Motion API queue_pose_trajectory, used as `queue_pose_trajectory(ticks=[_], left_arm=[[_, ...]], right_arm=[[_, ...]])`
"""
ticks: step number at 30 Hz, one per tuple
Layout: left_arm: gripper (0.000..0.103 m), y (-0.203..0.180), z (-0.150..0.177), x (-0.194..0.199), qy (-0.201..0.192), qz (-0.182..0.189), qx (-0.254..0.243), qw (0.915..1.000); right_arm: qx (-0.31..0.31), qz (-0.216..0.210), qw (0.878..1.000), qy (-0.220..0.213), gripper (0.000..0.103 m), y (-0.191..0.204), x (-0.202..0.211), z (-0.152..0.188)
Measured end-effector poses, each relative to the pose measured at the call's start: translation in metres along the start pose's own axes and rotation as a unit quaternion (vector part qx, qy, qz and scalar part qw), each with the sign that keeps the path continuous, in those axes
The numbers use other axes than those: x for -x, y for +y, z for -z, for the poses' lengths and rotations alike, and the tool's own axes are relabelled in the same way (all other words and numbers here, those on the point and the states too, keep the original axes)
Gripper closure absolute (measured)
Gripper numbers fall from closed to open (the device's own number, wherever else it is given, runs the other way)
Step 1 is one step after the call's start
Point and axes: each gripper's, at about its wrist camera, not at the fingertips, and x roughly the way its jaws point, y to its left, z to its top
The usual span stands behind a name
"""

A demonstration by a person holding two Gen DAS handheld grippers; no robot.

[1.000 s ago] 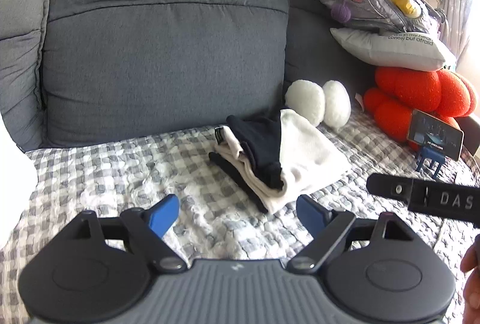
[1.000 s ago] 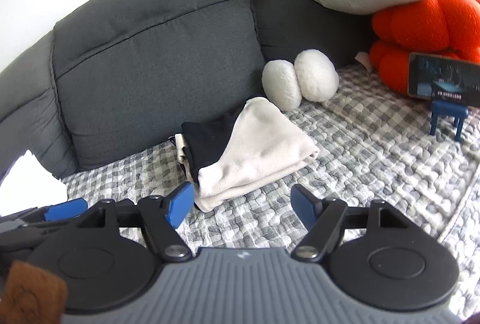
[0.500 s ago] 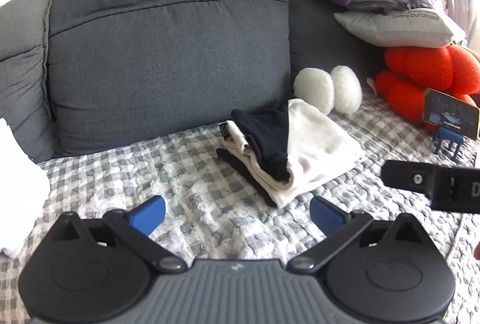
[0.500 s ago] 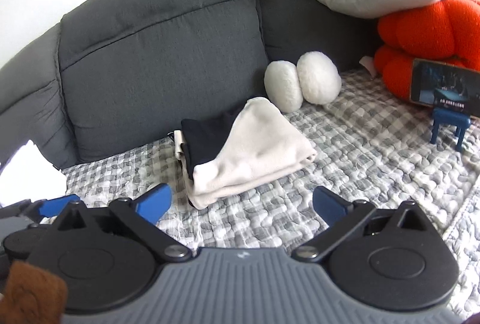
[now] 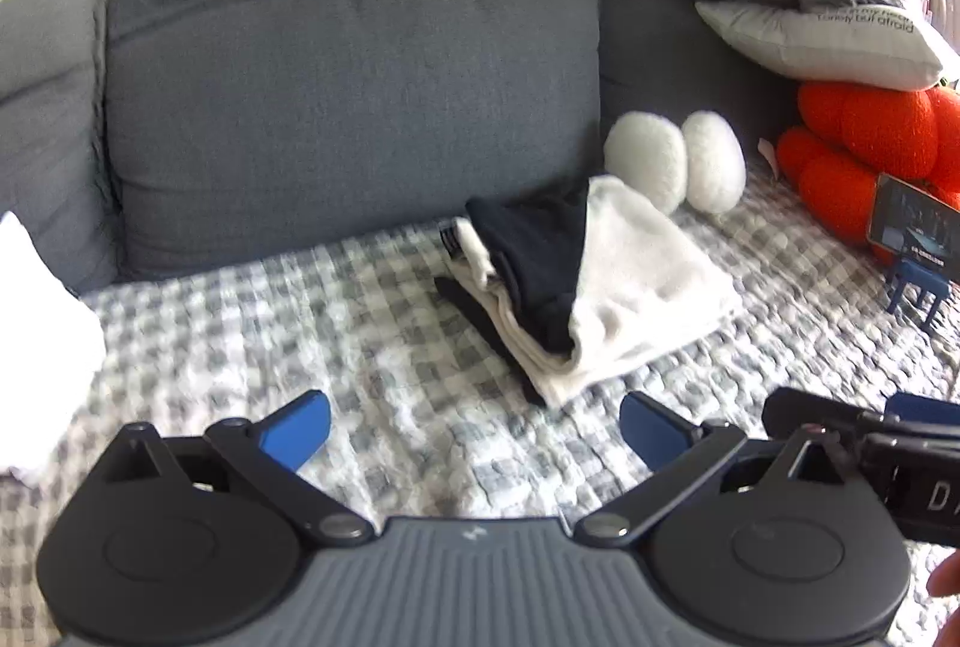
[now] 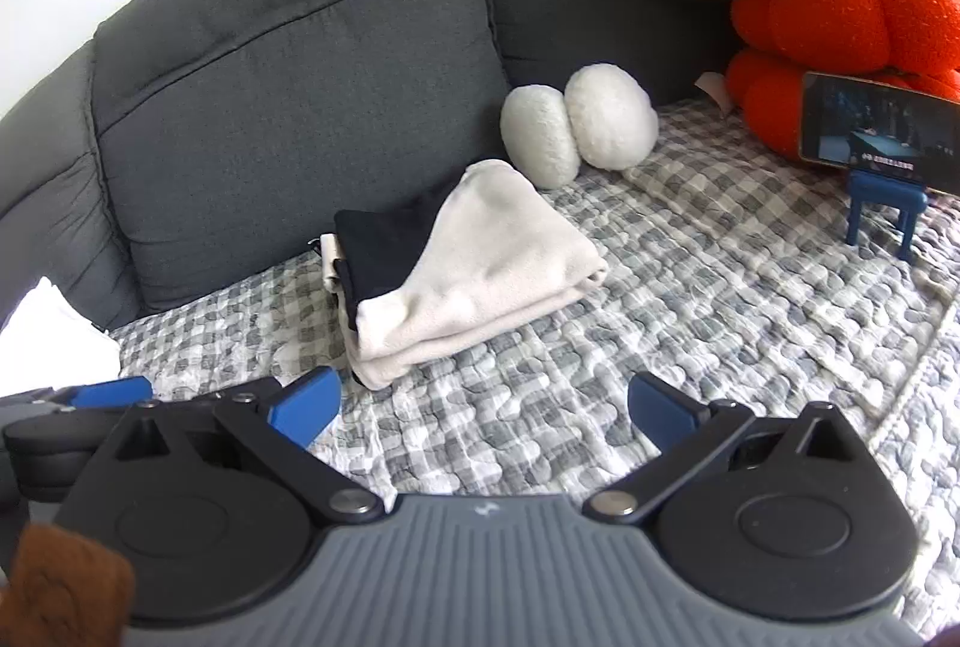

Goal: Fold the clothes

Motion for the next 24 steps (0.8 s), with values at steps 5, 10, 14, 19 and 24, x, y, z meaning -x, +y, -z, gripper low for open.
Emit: queue_pose_trajectory(ticks=[5, 10, 14, 19, 24], left_arm=[[0.000, -0.0031, -0.0020, -0.0023, 0.003, 0.006, -0.014, 0.9999], [0.000, -0.0068, -0.0012, 0.0001, -0.004, -0.014, -0.021, 0.9997], [0.000, -0.0062, -0.0010, -0.0025, 0.004, -0.018, -0.021, 0.9996], [0.000, -0.0061, -0.0010, -0.0070, 0.019, -0.021, -0.023, 0.9993], [0.000, -0.0086, 0.0004, -0.0076, 0.021, -0.026, -0.030, 0.9990]], right_arm=[[-0.012, 0.015, 1.000, 0.003, 0.000, -0.0049, -0.0005, 0.0015], [-0.021, 0.025, 0.999, 0.009, 0.000, -0.0052, -0.0033, 0.0031], [-0.019, 0.029, 0.999, 0.011, 0.000, -0.0043, -0.0045, 0.0033], [-0.016, 0.033, 0.999, 0.015, 0.000, -0.0022, -0.0066, 0.0039], [-0.017, 0.034, 0.999, 0.014, 0.000, -0.0028, -0.0071, 0.0035]])
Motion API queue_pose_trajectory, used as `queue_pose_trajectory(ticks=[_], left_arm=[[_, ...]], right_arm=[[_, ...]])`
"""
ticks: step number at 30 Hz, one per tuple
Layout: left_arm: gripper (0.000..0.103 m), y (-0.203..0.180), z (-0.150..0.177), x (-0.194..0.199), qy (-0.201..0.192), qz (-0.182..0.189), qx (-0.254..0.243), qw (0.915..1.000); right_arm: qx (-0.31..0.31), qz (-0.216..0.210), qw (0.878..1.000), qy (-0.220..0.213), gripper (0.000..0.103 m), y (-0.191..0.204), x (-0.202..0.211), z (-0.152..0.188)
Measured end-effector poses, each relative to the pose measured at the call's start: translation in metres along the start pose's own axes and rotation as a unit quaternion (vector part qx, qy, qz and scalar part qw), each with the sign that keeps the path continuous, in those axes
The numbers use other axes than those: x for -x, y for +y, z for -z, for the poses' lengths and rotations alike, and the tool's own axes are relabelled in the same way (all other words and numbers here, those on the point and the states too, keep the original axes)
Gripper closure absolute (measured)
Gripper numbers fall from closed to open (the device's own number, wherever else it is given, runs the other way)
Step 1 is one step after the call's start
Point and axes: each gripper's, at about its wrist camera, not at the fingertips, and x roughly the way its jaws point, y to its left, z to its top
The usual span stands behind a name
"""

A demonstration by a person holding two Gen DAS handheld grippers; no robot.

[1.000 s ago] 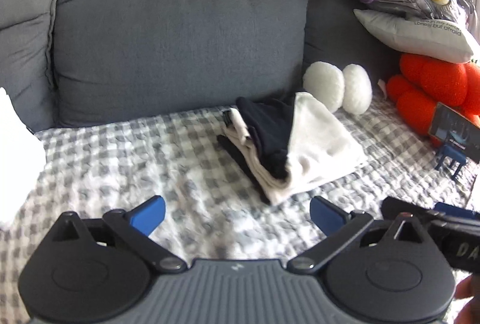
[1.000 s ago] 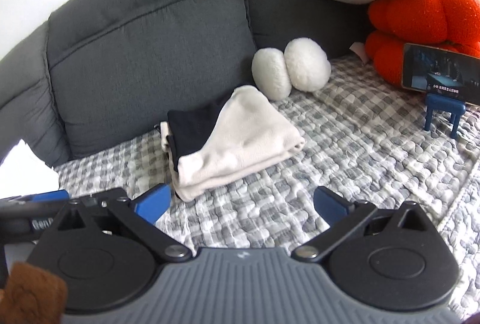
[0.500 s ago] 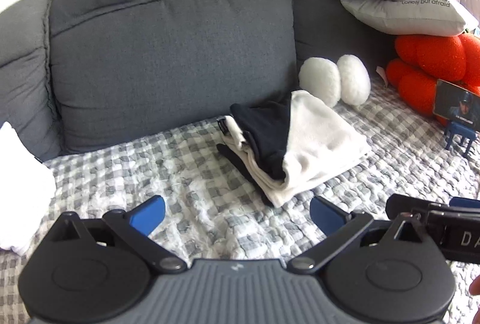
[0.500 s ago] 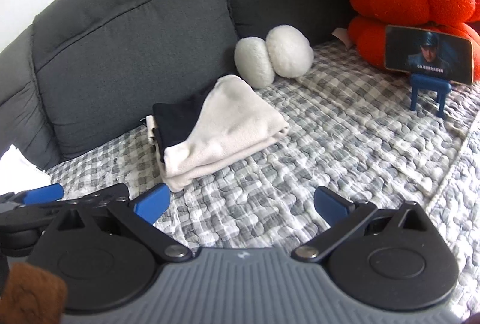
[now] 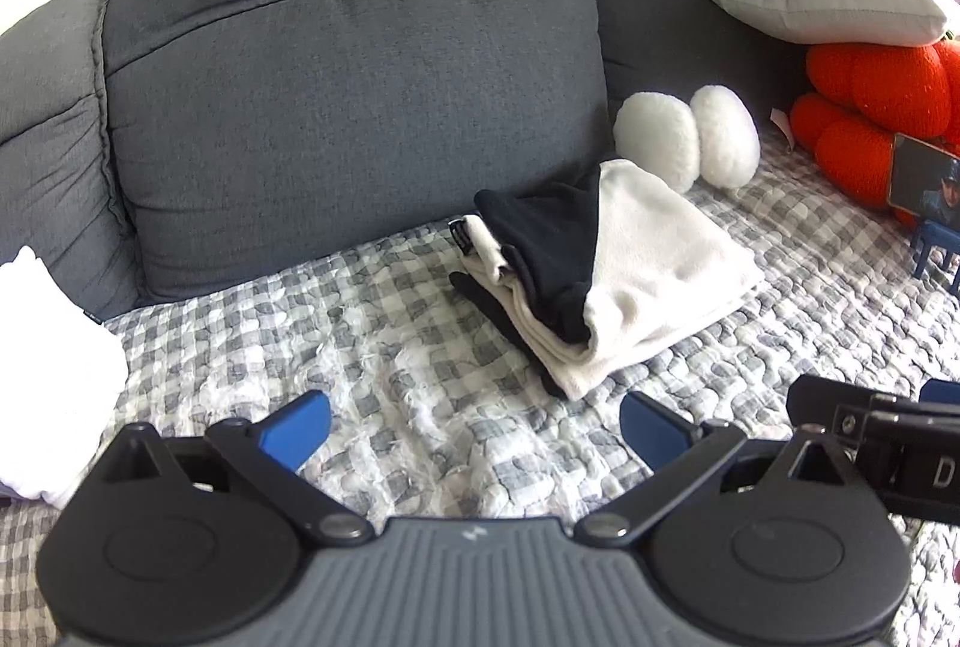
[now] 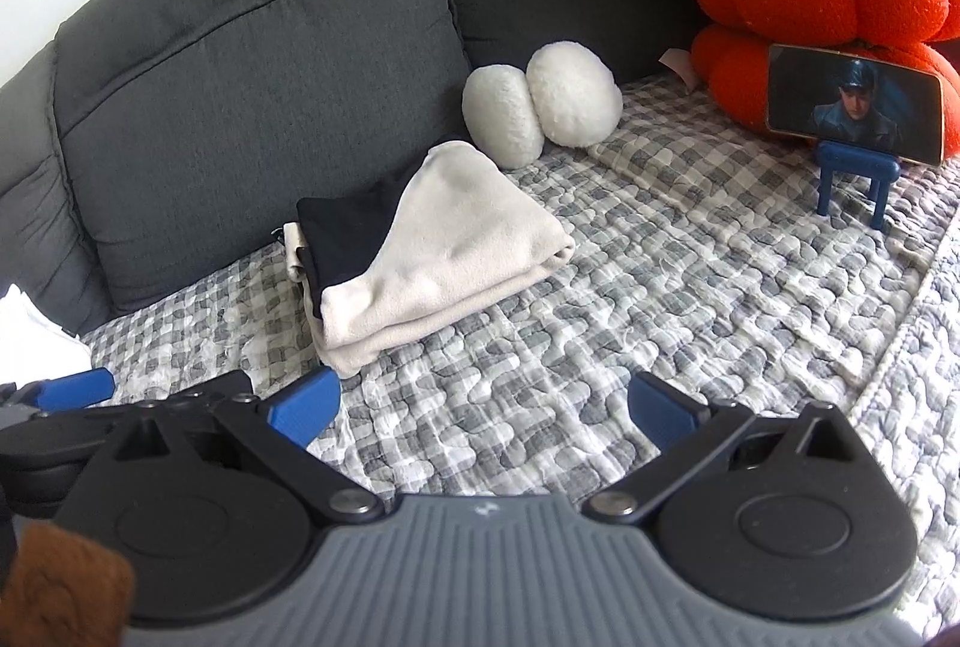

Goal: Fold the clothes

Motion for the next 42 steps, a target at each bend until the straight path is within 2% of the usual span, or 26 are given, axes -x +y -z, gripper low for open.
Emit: queue_pose_trajectory(ticks=[8, 42], left_arm=[[0.000, 0.0041, -0.0003, -0.0046, 0.011, 0.015, 0.012, 0.9998], [0.001, 0.0017, -0.0005, -0.0026, 0.006, -0.009, 0.010, 0.9999]], right_arm=[[0.001, -0.003, 1.000, 0.000, 0.000, 0.0010, -0.0003, -0.0004], [0.005, 0.004, 1.000, 0.008, 0.000, 0.0013, -0.0047, 0.0006]])
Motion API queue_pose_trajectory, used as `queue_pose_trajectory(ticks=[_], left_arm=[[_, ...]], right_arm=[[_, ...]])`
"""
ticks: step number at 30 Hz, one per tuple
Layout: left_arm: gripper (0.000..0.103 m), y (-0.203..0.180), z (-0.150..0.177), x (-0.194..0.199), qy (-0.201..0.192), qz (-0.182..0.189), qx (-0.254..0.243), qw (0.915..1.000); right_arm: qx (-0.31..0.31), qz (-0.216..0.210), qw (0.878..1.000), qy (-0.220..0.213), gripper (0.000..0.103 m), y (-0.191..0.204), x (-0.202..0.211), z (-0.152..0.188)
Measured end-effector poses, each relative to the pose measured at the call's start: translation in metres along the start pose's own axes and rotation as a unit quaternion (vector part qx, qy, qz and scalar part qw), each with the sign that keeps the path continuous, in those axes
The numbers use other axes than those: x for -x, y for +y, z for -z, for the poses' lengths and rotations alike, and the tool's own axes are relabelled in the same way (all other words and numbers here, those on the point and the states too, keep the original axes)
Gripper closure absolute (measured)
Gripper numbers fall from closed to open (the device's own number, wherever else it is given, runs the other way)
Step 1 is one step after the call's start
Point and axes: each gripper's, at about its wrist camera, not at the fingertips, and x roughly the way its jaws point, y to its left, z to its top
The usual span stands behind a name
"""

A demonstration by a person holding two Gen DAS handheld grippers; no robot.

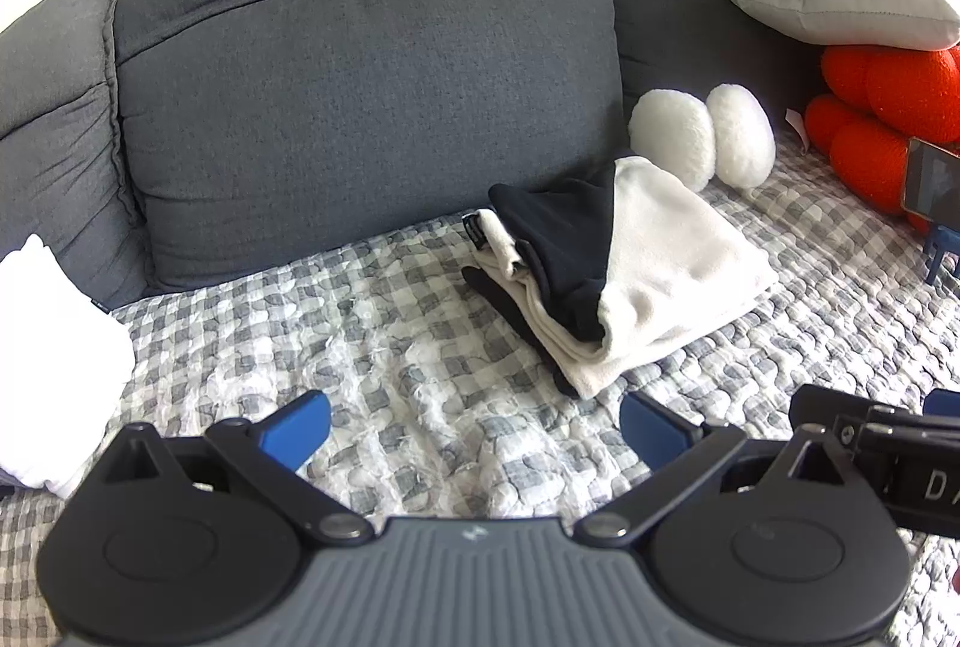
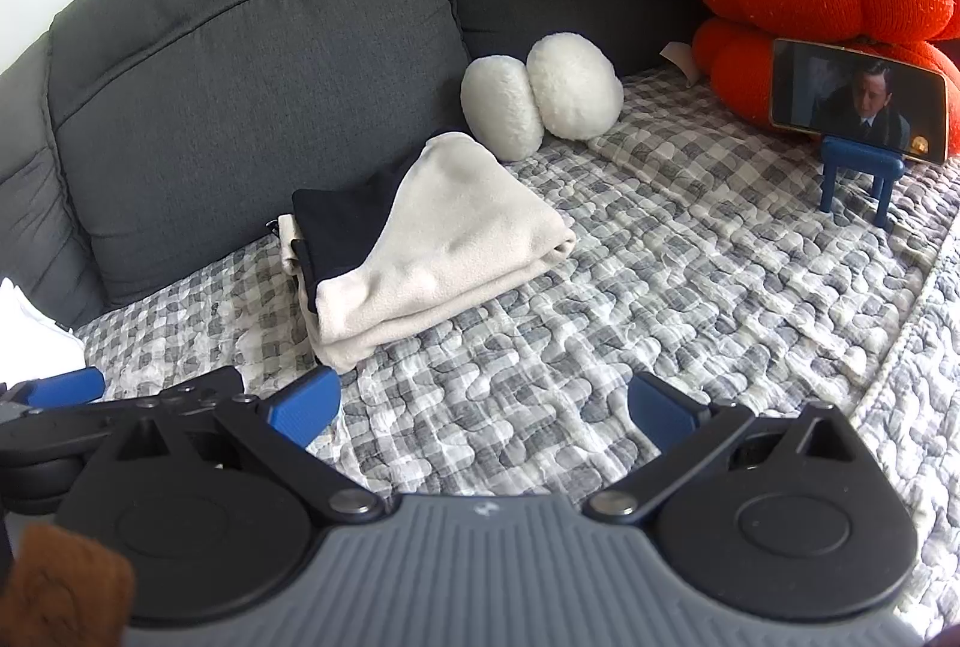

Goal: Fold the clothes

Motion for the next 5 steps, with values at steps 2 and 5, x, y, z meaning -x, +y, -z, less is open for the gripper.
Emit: queue_pose_trajectory(ticks=[2, 5], left_arm=[[0.001, -0.0003, -0.0001, -0.0001, 0.000, -0.001, -0.001, 1.0000], [0.001, -0.0005, -0.0002, -0.0003, 0.000, -0.003, -0.001, 1.0000]], right_arm=[[0.001, 0.001, 1.000, 0.000, 0.000, 0.0002, 0.0001, 0.0001], [0.002, 0.002, 1.000, 0.001, 0.000, 0.0008, -0.0001, 0.0001]])
